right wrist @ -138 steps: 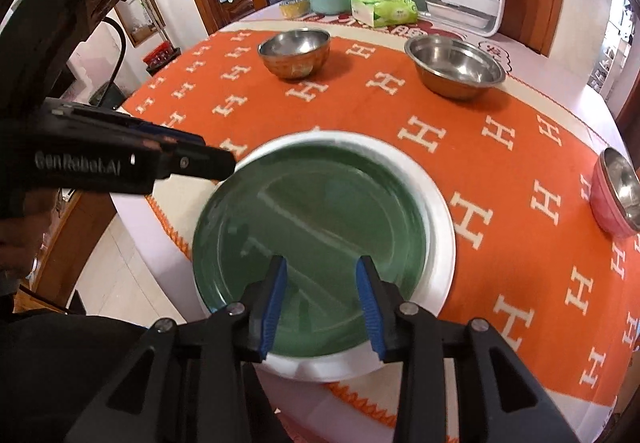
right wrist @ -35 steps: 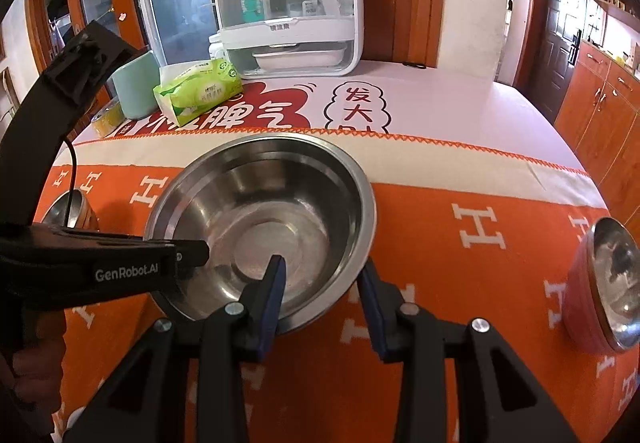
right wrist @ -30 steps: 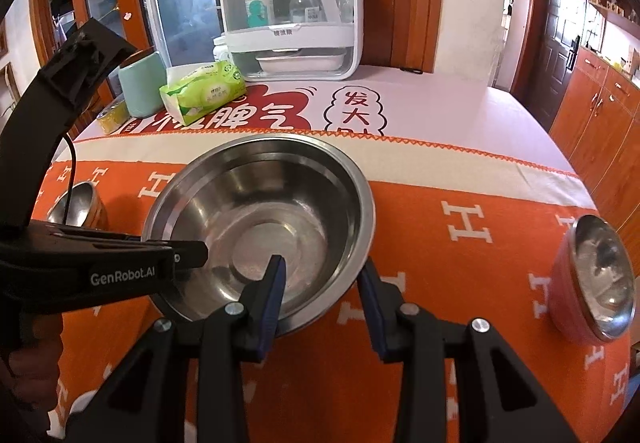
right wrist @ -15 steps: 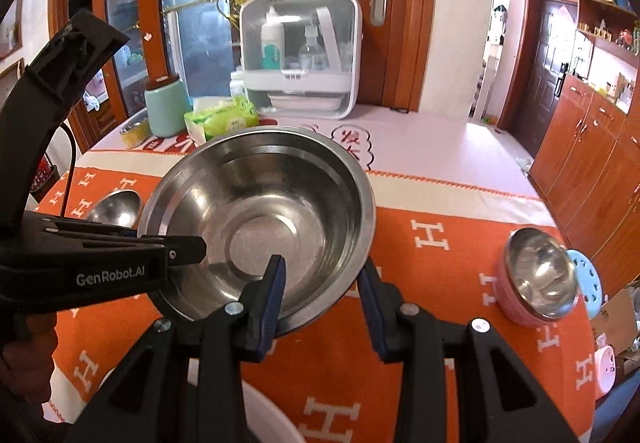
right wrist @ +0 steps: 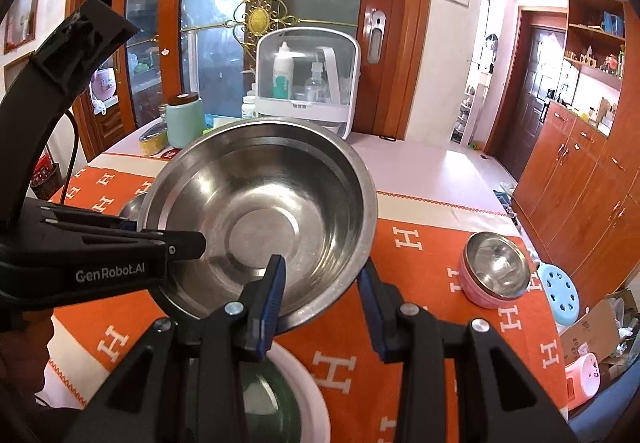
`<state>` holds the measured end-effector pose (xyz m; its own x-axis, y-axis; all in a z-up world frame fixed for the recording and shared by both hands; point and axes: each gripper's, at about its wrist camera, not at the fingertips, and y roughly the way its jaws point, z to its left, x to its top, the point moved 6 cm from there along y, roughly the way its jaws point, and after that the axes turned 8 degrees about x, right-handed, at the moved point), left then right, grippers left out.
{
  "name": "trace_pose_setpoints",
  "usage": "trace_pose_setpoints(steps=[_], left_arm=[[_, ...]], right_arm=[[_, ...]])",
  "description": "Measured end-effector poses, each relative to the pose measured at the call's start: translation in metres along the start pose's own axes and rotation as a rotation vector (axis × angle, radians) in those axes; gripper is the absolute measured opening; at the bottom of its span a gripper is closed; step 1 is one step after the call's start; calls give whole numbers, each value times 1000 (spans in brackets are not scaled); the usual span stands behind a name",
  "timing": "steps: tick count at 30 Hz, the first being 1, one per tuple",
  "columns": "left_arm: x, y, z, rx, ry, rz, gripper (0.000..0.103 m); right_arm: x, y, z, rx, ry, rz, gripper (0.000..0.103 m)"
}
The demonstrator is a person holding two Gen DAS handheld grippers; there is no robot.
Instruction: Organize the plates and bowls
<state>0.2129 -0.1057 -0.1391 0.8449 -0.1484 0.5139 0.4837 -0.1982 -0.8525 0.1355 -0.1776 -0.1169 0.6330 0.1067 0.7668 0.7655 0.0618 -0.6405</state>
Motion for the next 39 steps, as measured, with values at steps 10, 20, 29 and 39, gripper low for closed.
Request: trace_pose_setpoints(steps=[10,20,29,39], left_arm=[[-40,-38,36,21,15,-15,20],[-85,-63,90,53,-2,3,20],[-124,-64,140,87,-89,68,20],[-162,-47,181,128,-169,168,20]], right_arm=[[-19,-29,50,25,-11,10,37],[-40,-37,108,83,-26,31,37],[-56,-30,156,167,-68,83,37],[-80,-9,198,245,-92,177,37]])
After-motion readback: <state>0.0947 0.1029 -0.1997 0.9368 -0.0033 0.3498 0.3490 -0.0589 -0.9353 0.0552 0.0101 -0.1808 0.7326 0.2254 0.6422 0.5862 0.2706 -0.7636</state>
